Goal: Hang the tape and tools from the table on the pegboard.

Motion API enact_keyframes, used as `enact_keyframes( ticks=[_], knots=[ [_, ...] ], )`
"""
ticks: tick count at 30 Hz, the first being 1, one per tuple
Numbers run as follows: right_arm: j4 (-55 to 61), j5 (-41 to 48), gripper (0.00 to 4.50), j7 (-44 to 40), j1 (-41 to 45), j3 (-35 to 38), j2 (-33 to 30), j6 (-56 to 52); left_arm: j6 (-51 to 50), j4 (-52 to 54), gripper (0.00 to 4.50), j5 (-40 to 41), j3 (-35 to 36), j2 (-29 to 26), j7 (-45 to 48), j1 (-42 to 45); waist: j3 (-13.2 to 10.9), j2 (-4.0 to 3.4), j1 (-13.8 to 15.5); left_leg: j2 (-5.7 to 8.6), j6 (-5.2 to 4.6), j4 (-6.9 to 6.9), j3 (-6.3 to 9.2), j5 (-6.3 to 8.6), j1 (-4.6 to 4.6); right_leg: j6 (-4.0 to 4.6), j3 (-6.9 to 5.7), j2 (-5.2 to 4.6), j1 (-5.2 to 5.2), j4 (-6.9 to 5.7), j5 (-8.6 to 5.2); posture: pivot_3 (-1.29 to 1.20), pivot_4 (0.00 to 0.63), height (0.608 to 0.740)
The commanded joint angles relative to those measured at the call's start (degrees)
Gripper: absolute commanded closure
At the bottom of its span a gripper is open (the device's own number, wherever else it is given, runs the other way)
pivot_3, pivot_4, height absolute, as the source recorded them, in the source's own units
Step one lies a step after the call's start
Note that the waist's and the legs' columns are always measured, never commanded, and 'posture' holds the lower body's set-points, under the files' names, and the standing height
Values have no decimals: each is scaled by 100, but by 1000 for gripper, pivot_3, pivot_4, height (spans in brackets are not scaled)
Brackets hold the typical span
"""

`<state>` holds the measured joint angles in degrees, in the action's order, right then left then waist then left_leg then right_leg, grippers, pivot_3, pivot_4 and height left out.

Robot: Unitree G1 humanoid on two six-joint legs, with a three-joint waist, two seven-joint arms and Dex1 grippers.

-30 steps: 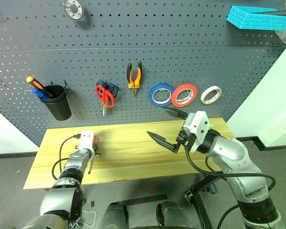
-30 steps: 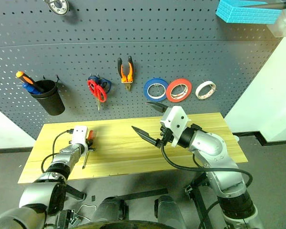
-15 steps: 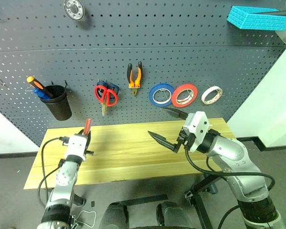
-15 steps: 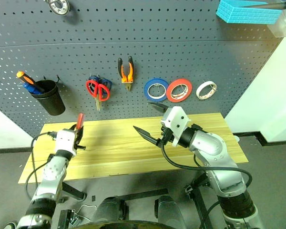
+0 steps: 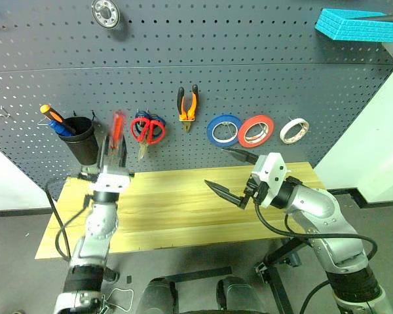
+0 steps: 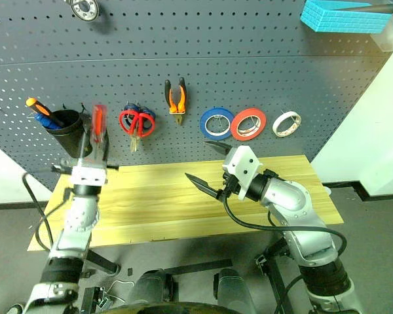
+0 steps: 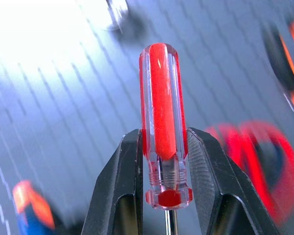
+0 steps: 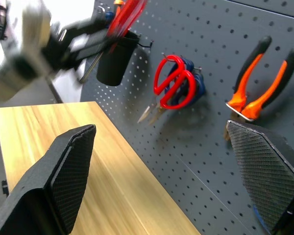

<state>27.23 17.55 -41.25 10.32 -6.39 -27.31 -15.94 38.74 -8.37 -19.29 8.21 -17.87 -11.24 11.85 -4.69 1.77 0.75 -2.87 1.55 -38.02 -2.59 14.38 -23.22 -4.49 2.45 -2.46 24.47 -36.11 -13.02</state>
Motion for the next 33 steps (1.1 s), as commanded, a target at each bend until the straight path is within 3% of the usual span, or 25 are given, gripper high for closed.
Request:
enact_keyframes(
  ticks=[1,9,15,23,28,33],
  knots=[
    [393,490,0,-118,158,242,37,53,-274,387,3590,310,396,-291,0,583,0,0,-2,1,-1,0,0,0,0,-2,0,0,0,-1,0,75,28,712],
    [604,800,0,-70,218,296,6,-80,-655,-233,3590,674,668,-726,35,1572,1,2,10,5,-1,-2,-1,-1,5,-11,1,0,-7,-1,1,71,34,712],
    [643,780,0,-22,205,300,-46,-158,-1093,-1667,3590,1501,931,-720,190,2316,1,3,1,5,-2,-2,-1,-2,7,-12,1,2,-8,-2,2,59,40,712],
    [738,854,0,-12,190,307,-107,-272,-827,-3026,3590,1658,827,-766,309,2997,-4,10,0,5,-2,-2,-1,-2,3,-16,1,1,-7,1,-1,50,57,712],
    [799,858,0,4,170,323,-134,-336,-628,-3393,3590,1623,742,-728,323,3063,-5,11,-3,6,-2,-2,-3,-1,3,-16,2,-1,-7,1,-2,41,63,712],
    [805,811,0,49,150,344,-172,-375,-774,-3060,3590,1528,772,-634,0,2677,-6,12,-17,5,-2,-2,-2,-1,3,-16,2,-1,-6,0,-2,38,62,712]
  ],
)
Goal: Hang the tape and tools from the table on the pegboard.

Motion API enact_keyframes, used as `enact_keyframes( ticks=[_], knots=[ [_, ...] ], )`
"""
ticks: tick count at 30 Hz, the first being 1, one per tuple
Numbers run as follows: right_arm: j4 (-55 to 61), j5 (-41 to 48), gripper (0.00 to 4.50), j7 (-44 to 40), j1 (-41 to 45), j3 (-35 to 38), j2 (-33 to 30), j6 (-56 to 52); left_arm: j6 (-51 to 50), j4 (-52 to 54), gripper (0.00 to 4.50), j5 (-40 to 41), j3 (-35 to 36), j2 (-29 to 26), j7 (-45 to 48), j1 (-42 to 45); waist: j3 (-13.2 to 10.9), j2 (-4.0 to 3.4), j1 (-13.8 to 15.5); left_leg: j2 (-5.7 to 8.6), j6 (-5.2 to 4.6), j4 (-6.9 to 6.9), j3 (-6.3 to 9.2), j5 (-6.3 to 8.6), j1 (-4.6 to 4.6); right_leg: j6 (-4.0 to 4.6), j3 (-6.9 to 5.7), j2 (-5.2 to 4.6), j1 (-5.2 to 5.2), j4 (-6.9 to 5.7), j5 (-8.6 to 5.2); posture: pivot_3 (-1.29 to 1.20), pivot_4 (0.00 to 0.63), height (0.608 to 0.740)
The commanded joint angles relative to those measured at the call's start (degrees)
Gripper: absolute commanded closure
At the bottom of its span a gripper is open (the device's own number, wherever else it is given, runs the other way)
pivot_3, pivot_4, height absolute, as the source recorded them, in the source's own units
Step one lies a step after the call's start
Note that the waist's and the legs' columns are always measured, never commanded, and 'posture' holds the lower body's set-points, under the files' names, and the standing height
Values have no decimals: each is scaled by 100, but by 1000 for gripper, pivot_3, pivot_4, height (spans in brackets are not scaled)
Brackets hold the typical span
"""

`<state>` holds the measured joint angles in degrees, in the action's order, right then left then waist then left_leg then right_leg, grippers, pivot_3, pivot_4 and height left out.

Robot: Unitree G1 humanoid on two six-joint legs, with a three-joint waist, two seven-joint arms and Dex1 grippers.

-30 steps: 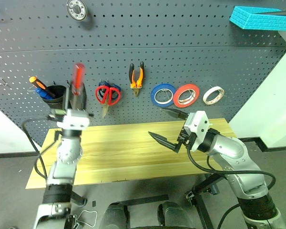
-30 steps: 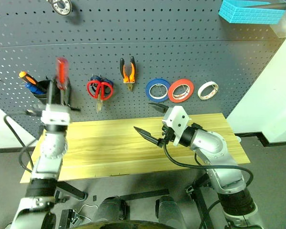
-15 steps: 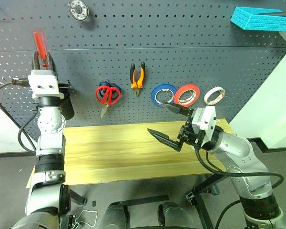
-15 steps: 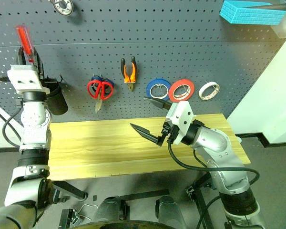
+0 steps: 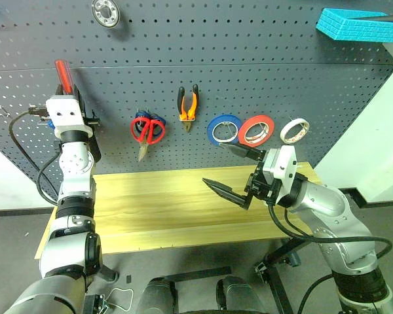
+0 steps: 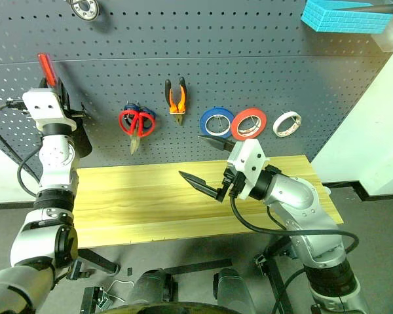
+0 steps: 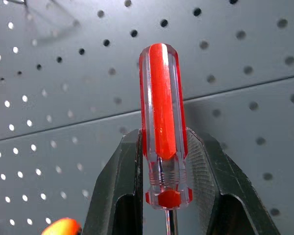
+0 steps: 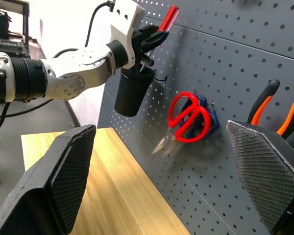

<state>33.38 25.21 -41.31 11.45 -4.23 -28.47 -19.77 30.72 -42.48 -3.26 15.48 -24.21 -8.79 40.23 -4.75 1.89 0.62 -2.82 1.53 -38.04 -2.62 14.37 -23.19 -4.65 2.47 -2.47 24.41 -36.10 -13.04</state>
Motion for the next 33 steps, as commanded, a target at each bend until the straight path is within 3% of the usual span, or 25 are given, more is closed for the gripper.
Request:
enact_keyframes(
  ticks=[1,10,16,19,22,25,29,33],
  knots=[
    [194,39,0,63,31,126,-60,10,-9,416,3240,-88,63,1,-331,-232,0,0,-8,0,0,0,0,0,0,0,1,0,0,0,0,39,62,712],
    [131,-13,0,82,63,92,-51,54,-157,806,106,-18,179,-84,-693,-464,0,1,11,2,0,0,-3,0,0,0,1,-6,0,0,0,45,60,712],
    [140,-35,0,96,40,95,-53,57,-485,2101,17,618,47,42,117,-858,0,1,6,1,0,1,-3,0,0,1,1,-7,0,0,0,43,59,712],
    [100,-60,0,83,33,91,-61,74,-1418,3271,17,1563,-303,52,1277,-933,-2,4,17,1,1,0,-3,0,-2,2,1,-8,0,0,-1,48,55,712],
    [20,-93,0,59,84,58,-35,107,-2619,4370,17,2593,-966,-266,2962,-1166,-1,3,5,5,1,-1,-3,0,-5,3,1,-11,0,4,-1,60,49,712],
    [-27,-120,0,44,109,26,-6,138,-3884,5090,17,3526,-1191,-702,4085,-1847,6,-12,-81,7,1,0,-13,1,0,3,10,-13,0,6,-2,63,45,712],
    [-42,-140,0,19,49,4,-16,149,-4346,5650,17,3602,-1738,-1386,5510,-2958,2,-14,-197,-4,-1,22,-21,1,27,2,26,5,1,-2,-6,65,44,712],
    [-72,-181,0,157,-49,-40,-107,-254,-4587,5384,17,2736,-2382,-1701,5711,-3538,-6,-25,-143,-3,2,23,-19,3,34,6,25,-4,2,1,-8,65,43,712]
  ],
)
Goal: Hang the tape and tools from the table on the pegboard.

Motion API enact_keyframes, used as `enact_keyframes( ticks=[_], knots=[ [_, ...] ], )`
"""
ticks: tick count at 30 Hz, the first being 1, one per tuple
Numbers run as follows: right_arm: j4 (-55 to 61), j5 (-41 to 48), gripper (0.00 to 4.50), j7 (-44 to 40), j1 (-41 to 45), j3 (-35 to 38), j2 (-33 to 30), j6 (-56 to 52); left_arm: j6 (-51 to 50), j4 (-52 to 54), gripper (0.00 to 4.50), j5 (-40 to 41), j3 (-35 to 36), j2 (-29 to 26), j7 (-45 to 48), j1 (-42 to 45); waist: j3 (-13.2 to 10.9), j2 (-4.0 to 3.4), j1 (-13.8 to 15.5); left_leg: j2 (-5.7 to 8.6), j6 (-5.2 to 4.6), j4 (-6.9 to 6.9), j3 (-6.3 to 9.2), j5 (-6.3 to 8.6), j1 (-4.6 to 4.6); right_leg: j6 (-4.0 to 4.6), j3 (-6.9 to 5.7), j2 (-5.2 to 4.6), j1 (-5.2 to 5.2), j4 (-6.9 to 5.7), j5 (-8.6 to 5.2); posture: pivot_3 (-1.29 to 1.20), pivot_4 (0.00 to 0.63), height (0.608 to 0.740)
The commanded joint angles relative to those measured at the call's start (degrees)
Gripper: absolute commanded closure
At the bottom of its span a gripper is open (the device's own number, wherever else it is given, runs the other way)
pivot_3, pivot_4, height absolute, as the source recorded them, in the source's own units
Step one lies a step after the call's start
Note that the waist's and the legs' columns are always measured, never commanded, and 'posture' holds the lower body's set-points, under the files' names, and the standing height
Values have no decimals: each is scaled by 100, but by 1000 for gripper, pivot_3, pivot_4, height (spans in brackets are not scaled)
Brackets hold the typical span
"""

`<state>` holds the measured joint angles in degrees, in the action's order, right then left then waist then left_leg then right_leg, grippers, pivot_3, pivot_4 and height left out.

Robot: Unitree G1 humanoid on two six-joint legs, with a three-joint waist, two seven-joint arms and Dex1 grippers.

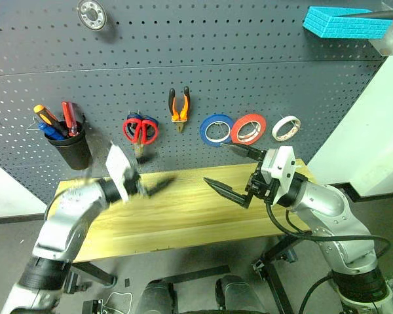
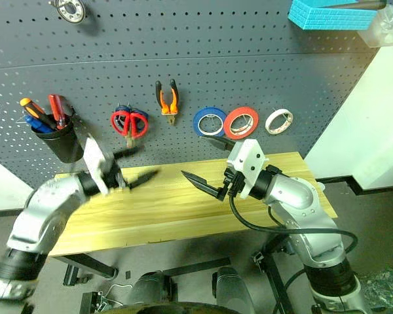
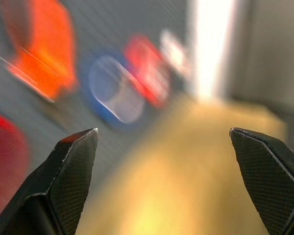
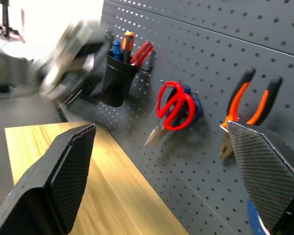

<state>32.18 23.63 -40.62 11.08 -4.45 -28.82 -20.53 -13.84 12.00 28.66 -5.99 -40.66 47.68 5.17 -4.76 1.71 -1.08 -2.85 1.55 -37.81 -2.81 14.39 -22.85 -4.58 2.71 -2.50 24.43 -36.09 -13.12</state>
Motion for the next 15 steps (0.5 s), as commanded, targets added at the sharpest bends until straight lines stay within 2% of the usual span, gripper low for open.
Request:
enact_keyframes(
  ticks=[1,5,9,15],
  knots=[
    [24,-62,0,123,-34,-46,-101,-290,-48,-216,17,-716,-327,-55,0,-65,-7,-10,44,4,2,-1,0,1,2,0,-2,-8,8,6,0,67,42,712],
    [-258,-485,0,237,-150,-269,-259,-490,-97,-480,17,-1296,-591,-54,-26,-192,-1,-8,30,-11,20,12,-3,12,-9,17,-38,-37,-3,89,14,69,39,712],
    [-755,-1151,0,388,-463,-642,-453,-510,-38,-754,17,-2290,-1055,-290,-135,-431,10,-5,37,17,0,49,-58,2,-15,19,-73,-125,6,90,18,73,27,712],
    [-965,-1455,0,338,-1198,-793,-424,-4,-242,-201,17,-2176,-963,-173,-42,-915,12,-3,97,14,-1,62,-57,12,-63,-12,-94,-103,64,69,2,84,10,712]
  ],
)
